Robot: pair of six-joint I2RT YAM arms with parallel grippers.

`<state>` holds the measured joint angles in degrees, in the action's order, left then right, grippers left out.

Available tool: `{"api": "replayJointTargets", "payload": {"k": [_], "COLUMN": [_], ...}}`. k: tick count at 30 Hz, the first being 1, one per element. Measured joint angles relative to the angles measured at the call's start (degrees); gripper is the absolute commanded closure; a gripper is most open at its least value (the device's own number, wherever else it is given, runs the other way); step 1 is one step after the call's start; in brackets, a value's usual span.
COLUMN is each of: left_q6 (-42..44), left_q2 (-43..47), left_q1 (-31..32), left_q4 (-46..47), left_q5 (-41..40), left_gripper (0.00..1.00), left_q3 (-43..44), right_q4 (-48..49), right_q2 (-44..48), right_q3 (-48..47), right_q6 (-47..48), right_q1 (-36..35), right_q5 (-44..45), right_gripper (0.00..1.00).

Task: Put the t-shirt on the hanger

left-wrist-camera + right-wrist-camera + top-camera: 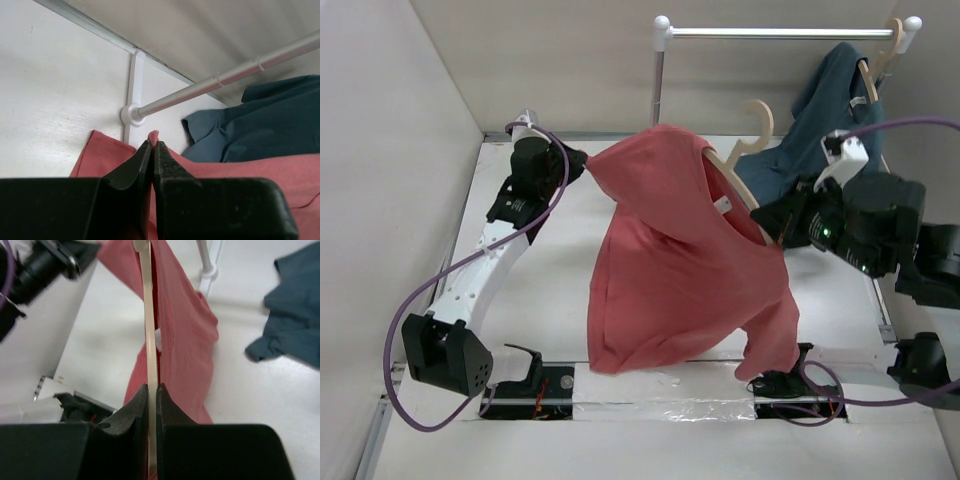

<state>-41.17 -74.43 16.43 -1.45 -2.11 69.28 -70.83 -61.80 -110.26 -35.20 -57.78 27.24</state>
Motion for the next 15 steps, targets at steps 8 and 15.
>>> {"api": "replayJointTargets", "payload": {"k": [8, 15], "left_q6": [0.28, 1.60], "left_q2": [3.10, 3.58], "left_q1": [0.13, 1.73], "left_q4": [0.09, -1.40], "left_q5": [1.18, 3.02], "left_gripper": [1.00, 1.00], "left_q3": [-3.23, 8.04], "right_q4": [0.37, 1.84], "right_q2": [-1.53, -10.38], "right_q3": [-4.72, -27.15], "right_q6": [3.37, 7.21], "right_q1": [2.82, 4.15], "right_q5": [-3.19, -4.61], "right_gripper": [1.00, 1.00]}}
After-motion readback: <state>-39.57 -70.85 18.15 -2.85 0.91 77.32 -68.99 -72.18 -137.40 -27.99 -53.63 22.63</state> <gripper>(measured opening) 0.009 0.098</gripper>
